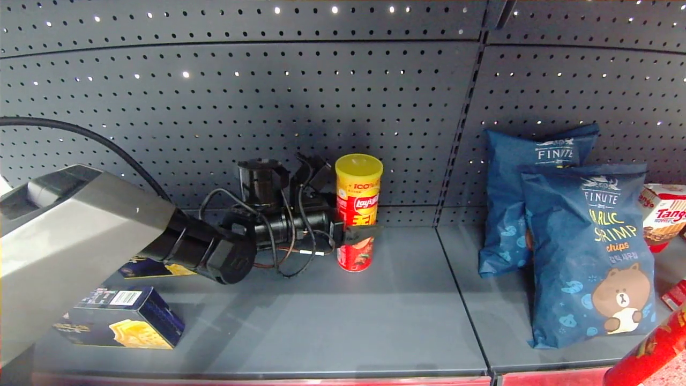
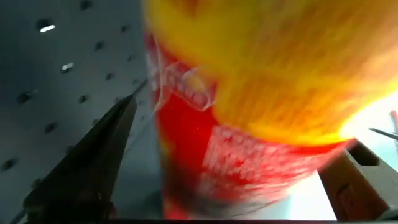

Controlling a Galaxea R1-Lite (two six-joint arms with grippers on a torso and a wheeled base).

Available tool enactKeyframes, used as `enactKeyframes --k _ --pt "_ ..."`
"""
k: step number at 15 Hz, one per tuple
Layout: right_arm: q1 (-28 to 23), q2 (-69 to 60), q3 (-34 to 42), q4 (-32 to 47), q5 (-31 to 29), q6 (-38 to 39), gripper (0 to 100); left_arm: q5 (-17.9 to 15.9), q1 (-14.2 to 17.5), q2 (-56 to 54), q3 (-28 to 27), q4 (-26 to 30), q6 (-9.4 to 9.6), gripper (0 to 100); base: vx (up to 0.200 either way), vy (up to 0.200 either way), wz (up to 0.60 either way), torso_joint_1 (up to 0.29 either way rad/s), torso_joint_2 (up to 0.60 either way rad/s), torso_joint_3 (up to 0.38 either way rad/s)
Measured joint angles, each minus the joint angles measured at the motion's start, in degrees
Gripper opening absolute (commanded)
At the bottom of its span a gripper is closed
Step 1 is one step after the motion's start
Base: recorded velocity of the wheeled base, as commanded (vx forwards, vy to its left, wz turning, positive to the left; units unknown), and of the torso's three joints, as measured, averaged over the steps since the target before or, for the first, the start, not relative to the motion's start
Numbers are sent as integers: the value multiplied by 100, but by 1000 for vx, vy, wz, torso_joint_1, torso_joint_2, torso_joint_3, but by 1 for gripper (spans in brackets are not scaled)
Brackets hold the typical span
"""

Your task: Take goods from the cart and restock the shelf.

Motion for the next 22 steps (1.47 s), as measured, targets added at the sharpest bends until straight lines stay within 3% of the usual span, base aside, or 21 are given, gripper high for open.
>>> enactKeyframes --k 3,5,12,13,22 --pt "-6 -5 0 -4 -2 -1 0 274 22 65 -30 34 0 100 0 0 0 0 0 0" --pt "-6 -10 0 -2 -2 0 0 753 20 94 -38 48 11 100 0 0 0 0 0 0" --pt "-11 -16 33 -2 -9 0 0 809 -6 117 -90 -10 28 100 0 0 0 0 0 0" --pt "-11 -16 38 5 -9 2 0 789 -6 119 -90 -24 33 0 0 0 0 0 0 0" --pt "-6 -13 9 5 -5 0 0 833 -246 -197 207 -22 15 0 0 0 0 0 0 0"
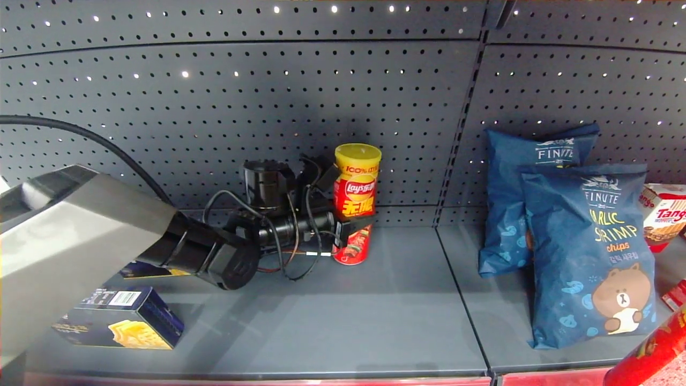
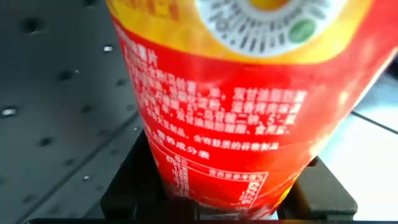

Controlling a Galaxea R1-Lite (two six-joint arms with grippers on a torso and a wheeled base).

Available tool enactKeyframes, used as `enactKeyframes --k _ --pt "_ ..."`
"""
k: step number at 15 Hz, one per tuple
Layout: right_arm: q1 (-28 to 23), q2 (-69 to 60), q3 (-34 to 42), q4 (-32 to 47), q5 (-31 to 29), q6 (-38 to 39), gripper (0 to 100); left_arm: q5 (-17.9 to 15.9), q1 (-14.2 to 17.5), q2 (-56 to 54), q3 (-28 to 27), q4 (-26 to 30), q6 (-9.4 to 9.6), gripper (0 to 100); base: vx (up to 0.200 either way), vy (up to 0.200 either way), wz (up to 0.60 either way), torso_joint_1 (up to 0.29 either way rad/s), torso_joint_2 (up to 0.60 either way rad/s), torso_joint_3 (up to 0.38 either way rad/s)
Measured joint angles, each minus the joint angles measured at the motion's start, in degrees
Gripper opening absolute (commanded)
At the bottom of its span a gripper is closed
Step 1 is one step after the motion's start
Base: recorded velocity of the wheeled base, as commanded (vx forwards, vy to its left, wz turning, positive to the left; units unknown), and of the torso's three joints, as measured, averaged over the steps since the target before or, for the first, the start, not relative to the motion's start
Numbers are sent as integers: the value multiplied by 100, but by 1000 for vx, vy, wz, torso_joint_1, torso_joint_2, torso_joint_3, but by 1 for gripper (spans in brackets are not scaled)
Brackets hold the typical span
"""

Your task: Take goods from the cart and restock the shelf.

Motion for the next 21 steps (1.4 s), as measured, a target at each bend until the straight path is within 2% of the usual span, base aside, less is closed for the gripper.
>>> enactKeyframes --k 2,4,6,8,9,11,13,16,18,21 --pt "13 20 -28 -9 13 0 0 -28 -90 -362 383 -29 -4 0 0 0 0 0 0 0" --pt "17 39 -37 -9 11 2 0 -45 -132 -708 855 -402 -34 0 0 0 0 0 0 0" --pt "17 56 -45 -5 0 0 0 -45 -162 -940 1364 -1152 -236 0 0 0 0 0 0 0" --pt "17 63 -48 -2 -12 0 0 -45 -232 -1078 2055 -2075 -530 0 0 0 0 0 0 0" --pt "5 63 -48 0 -12 2 0 -44 -273 -1119 2406 -2465 -613 0 0 0 0 0 0 0" --pt "-11 69 -50 0 -20 2 0 -45 -378 -1169 3087 -3106 -690 0 0 0 0 0 0 0" --pt "-22 88 -50 -2 -23 2 0 -83 -490 -1189 3536 -3522 -708 0 0 0 0 0 0 0" --pt "-26 138 -59 -5 -33 2 0 -433 -590 -1204 3873 -3774 -711 0 0 0 0 0 0 0" --pt "-26 182 -91 -9 -33 2 0 -881 -592 -1204 4008 -3858 -708 0 0 0 0 0 0 0" --pt "-26 224 -108 -11 -37 0 0 -1221 -536 -1191 4118 -4003 -700 0 0 0 0 0 0 0"
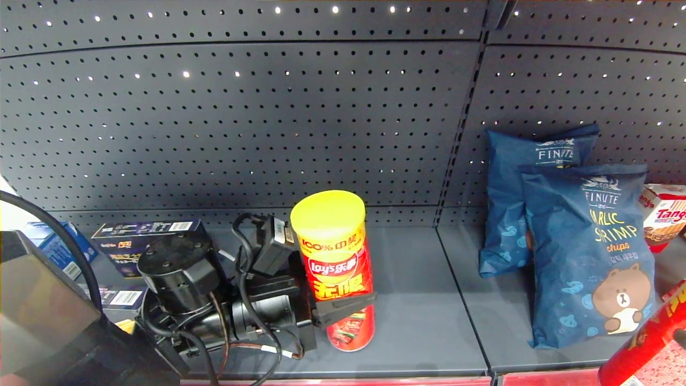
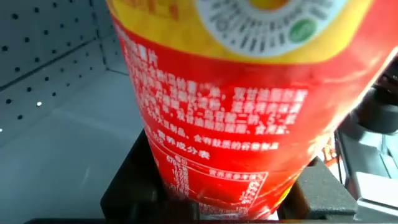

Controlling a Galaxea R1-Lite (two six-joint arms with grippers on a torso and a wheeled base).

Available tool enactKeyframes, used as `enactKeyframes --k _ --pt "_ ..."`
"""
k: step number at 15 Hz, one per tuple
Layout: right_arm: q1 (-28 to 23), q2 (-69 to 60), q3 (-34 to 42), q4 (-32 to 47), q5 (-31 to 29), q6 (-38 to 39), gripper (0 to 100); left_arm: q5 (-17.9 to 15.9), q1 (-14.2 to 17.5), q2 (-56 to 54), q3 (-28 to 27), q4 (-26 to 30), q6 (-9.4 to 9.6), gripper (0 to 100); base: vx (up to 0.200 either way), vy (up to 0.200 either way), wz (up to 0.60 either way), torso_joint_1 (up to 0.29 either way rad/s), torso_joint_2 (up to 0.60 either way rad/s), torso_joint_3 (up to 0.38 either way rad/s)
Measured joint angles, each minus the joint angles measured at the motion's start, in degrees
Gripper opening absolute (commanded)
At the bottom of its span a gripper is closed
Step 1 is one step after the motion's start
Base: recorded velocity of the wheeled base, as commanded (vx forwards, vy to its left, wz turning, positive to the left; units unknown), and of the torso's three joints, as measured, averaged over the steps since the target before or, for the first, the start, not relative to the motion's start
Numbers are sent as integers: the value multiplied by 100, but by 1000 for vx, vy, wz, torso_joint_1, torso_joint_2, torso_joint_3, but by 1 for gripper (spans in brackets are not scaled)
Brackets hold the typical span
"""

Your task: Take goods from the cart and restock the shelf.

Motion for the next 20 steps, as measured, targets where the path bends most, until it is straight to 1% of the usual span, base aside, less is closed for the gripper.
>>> enactKeyframes --k 4,7,10,15,16,20 --pt "-2 10 -11 -5 -5 0 0 -95 99 101 60 -11 55 0 0 0 0 0 0 0" --pt "-7 11 -27 -7 -5 0 0 -167 195 218 176 -11 324 0 0 0 0 0 0 0" --pt "-10 18 -35 -9 -5 0 0 -295 286 267 199 -12 354 0 0 0 0 0 0 0" --pt "-7 22 -35 -9 -9 2 0 -306 317 333 162 -11 362 0 0 0 0 0 0 0" --pt "-11 21 -35 -9 -11 2 0 -306 317 345 149 -11 362 100 0 0 0 0 0 0" --pt "-16 13 -35 -7 -7 2 0 -306 311 355 135 -15 371 100 0 0 0 0 0 0"
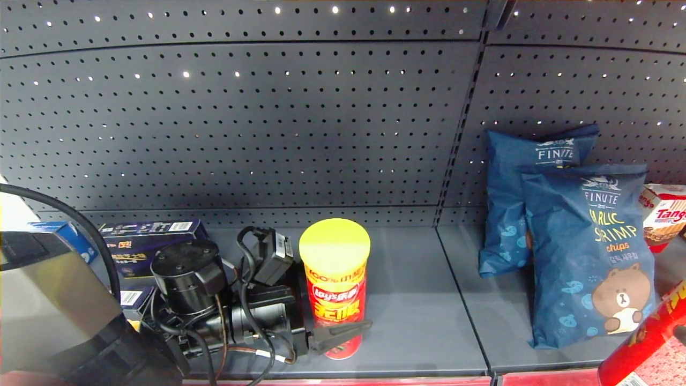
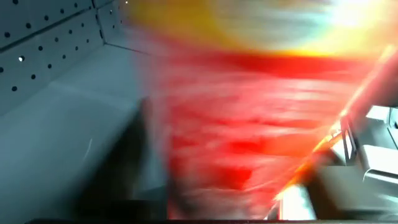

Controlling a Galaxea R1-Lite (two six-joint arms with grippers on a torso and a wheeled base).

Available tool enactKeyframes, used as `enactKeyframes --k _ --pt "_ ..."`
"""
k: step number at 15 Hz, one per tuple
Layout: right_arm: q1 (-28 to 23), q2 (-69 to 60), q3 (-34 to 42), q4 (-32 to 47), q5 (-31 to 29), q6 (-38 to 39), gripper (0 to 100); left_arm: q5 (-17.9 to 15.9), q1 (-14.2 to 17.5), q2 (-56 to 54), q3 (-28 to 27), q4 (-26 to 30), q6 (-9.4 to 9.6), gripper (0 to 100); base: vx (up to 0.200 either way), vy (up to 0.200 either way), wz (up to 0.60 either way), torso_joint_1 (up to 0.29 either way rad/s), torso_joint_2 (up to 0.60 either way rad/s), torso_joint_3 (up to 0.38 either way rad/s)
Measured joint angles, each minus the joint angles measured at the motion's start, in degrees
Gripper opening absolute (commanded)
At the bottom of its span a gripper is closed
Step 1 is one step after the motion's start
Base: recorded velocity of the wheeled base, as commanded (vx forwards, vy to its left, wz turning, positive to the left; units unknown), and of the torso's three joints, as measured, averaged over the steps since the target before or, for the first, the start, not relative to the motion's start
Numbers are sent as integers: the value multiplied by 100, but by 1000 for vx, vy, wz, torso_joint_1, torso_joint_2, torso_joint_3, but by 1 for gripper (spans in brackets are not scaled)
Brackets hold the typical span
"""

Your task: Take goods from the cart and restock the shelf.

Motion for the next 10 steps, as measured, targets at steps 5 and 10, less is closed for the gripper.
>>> enactKeyframes --k 5,10 --pt "0 -2 0 0 -1 9 0 -4 -55 -54 72 2 96 100 0 0 0 0 0 0" --pt "0 -4 0 -34 0 16 0 0 -20 -285 410 6 128 100 0 0 0 0 0 0"
